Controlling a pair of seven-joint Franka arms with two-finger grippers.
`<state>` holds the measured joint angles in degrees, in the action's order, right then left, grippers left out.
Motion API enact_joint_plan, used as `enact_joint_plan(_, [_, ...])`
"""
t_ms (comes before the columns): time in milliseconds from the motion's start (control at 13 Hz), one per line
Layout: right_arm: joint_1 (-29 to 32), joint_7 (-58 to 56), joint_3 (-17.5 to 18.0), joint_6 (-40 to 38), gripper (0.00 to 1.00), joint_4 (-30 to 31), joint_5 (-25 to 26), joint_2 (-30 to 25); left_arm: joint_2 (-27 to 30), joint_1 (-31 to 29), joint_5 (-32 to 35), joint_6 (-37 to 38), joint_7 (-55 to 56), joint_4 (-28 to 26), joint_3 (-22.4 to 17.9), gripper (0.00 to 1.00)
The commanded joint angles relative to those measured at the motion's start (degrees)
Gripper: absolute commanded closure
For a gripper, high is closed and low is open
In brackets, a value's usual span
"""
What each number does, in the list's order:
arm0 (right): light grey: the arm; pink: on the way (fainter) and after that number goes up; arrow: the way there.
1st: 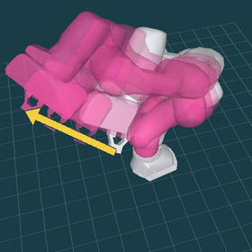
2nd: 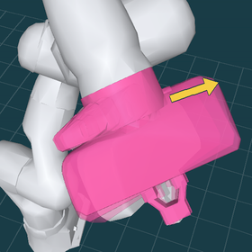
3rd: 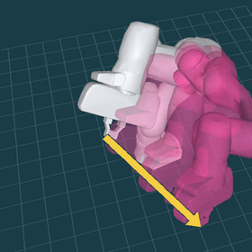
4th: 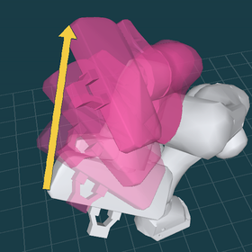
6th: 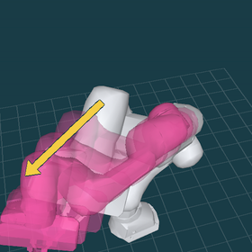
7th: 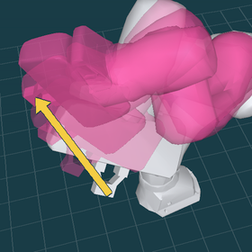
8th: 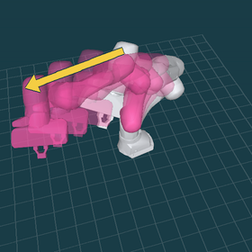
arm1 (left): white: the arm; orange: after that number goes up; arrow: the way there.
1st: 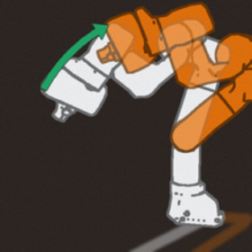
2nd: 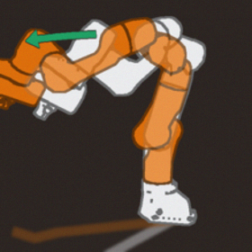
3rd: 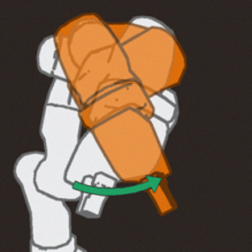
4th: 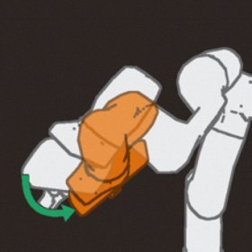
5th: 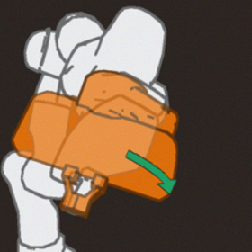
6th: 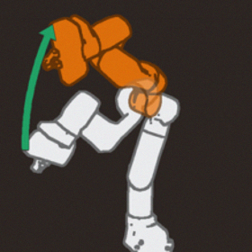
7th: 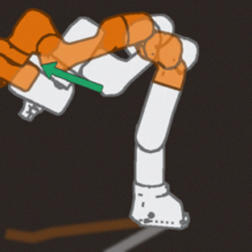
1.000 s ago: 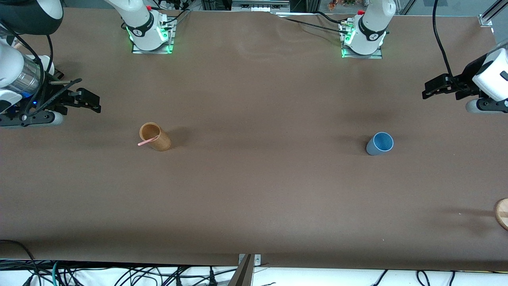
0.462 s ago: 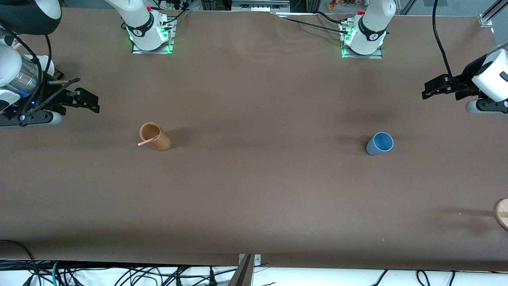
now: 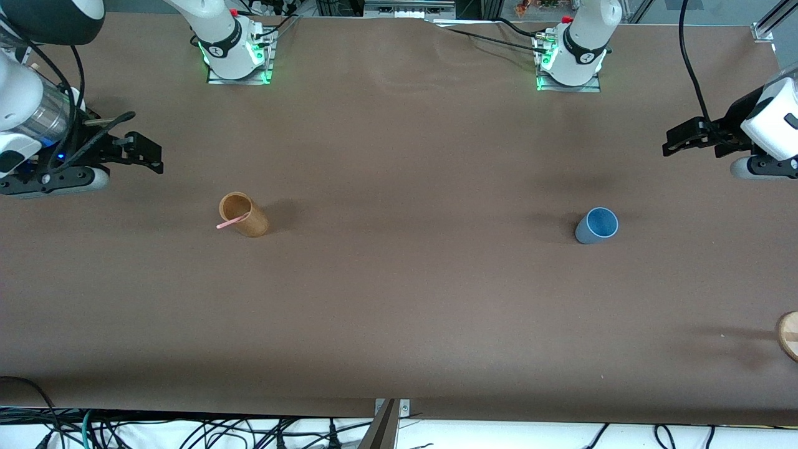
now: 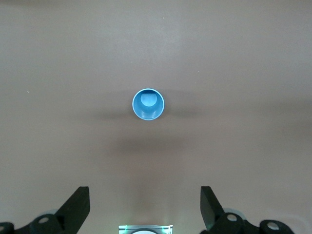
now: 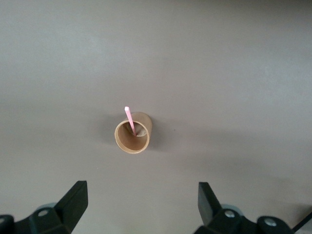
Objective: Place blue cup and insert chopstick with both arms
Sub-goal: 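Reach the left gripper to the blue cup while the right gripper approaches the chopstick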
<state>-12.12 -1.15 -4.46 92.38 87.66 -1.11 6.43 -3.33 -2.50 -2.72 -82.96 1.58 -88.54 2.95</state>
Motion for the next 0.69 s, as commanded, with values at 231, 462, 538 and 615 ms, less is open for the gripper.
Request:
enact_joint_plan(231, [-0.4, -1.6, 0.9, 1.2, 0.00, 1.0, 0.0, -0.2, -0.6, -0.1, -0.7, 0.2, -0.6, 0.6, 0.3, 0.00])
enact_joint_plan(462, [-0.4, -2.1, 0.7, 2.4, 0.00, 2.8, -0.4, -0.4, -2.6, -0.4, -1.5, 0.0, -0.6, 0.7, 0.0, 0.00])
enact_joint_plan(538, [-0.4, -2.2, 0.7, 3.8, 0.00, 4.3, -0.4, -0.7, -3.0, -0.5, -1.4, -0.1, -0.6, 0.7, 0.0, 0.00])
enact_joint_plan(615, [-0.4, -2.2, 0.7, 4.9, 0.00, 5.7, -0.4, -1.2, -3.9, -0.3, -0.7, -0.3, -0.7, 0.7, 0.0, 0.00])
